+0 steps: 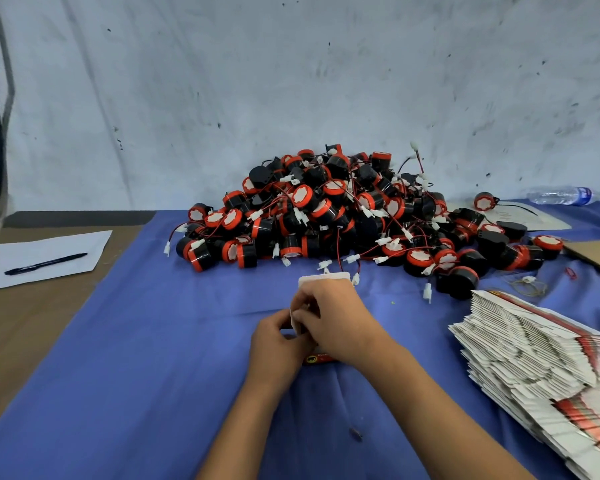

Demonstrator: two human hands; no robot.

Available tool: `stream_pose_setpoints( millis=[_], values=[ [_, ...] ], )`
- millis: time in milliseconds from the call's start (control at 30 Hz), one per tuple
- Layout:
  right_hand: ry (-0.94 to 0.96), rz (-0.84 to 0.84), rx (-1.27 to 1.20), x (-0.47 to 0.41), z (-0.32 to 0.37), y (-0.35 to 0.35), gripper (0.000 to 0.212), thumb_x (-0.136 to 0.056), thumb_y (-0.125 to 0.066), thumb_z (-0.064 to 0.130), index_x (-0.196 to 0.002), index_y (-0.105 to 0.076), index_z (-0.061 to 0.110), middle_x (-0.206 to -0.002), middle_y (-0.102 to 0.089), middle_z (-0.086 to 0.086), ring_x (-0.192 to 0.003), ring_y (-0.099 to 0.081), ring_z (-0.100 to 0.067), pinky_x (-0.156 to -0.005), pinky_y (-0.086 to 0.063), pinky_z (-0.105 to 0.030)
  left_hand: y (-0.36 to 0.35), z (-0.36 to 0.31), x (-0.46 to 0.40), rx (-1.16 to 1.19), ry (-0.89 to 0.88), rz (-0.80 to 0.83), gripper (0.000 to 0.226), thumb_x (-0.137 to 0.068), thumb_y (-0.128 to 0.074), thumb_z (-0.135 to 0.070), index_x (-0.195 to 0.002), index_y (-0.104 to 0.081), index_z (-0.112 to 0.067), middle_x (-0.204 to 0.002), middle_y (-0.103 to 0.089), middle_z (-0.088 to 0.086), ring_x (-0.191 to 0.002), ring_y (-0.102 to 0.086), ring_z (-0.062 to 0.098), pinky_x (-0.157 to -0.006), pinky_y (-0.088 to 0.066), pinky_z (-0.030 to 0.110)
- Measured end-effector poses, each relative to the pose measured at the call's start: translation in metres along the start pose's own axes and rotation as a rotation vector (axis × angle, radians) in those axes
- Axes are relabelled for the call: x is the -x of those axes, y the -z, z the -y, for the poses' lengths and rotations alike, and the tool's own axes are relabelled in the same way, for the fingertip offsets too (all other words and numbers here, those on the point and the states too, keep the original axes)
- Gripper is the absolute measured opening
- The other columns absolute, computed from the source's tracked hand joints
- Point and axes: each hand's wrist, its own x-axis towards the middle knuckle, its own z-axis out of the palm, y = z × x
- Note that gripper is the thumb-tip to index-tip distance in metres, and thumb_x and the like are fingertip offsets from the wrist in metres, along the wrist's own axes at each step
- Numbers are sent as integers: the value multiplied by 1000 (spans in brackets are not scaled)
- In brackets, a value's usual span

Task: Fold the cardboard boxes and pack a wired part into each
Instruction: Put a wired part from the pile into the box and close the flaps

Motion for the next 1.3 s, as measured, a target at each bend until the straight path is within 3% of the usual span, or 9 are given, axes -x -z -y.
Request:
stream_pose_setpoints(
  millis=[133, 333, 500, 767, 867, 967, 1100, 1200, 1300],
  values=[
    [55, -28, -30, 2, -13, -4, 25, -84, -61, -3, -71, -67, 18, -75, -63, 7, -73, -61, -10, -61, -49, -24, 0, 5, 1, -26, -17, 19, 14, -85, -71, -8, -82, -77, -20, -79, -78, 3, -80, -76, 23, -74, -63, 45],
    [20, -126, 14, 8, -21, -9, 14, -83, -73, 7, -70, -67, 11, -75, -61, 1, -73, -57, -15, -67, -51, -39, 13, 5, 2, 27, -25, 236, 27, -75, -87, -22, -95, -76, -37, -94, -79, -3, -91, -76, 16, -75, -61, 29],
    [160, -28, 62, 17, -26, -10, 19, -95, -59, 5, -85, -76, 7, -94, -64, -3, -86, -59, -21, -76, -51, -40, 11, 9, 1, -33, -32, 154, 31, -69, -85, -17, -94, -75, -33, -88, -76, 8, -76, -65, 22, -83, -61, 54],
    [240, 75, 249, 34, -39, -14, 37, -103, -49, 34, -86, -76, 16, -118, -51, 12, -122, -35, -12, -104, -37, -26, 14, 8, 2, -76, -86, 147, 49, -79, -72, 4, -111, -75, -33, -99, -79, -8, -88, -72, 32, -84, -62, 45],
    [370, -334, 112, 41, -40, -10, 22, -101, -56, 20, -87, -72, 14, -110, -59, 6, -113, -49, -14, -95, -42, -23, 16, 10, 1, -30, -39, 152, 43, -78, -85, -2, -111, -75, -29, -97, -79, -6, -77, -68, 20, -82, -61, 40],
    [43, -780, -135, 40, -53, -11, 18, -103, -51, 25, -102, -68, 19, -105, -62, 8, -99, -59, -11, -83, -49, -27, 20, 13, -1, -48, -1, 187, 49, -78, -88, -4, -117, -73, -29, -107, -78, -8, -87, -70, 21, -89, -61, 41],
    [-344, -236, -414, 38, -73, -25, 14, -97, -64, 37, -108, -69, 30, -95, -72, 13, -87, -69, -15, -70, -56, -33, 28, 15, -2, 129, 46, 333, 50, -79, -83, -20, -127, -71, -22, -116, -76, -2, -96, -72, 22, -82, -59, 30],
    [-251, -191, -504, 41, -73, -28, 20, -93, -71, 24, -111, -70, 33, -99, -75, 14, -85, -72, -17, -76, -60, -38, 26, 15, -3, 383, 202, 272, 33, -98, -67, -32, -122, -74, -11, -91, -69, 1, -65, -52, 8, -54, -37, 18],
    [-134, -206, -525, 44, -73, -27, 28, -95, -68, 19, -114, -66, 39, -89, -71, 6, -64, -55, -30, -65, -54, -47, 11, 12, -2, 161, 98, 97, 18, -99, -66, -12, -113, -77, -16, -82, -74, -12, -61, -63, 2, -55, -47, 15]
  ],
)
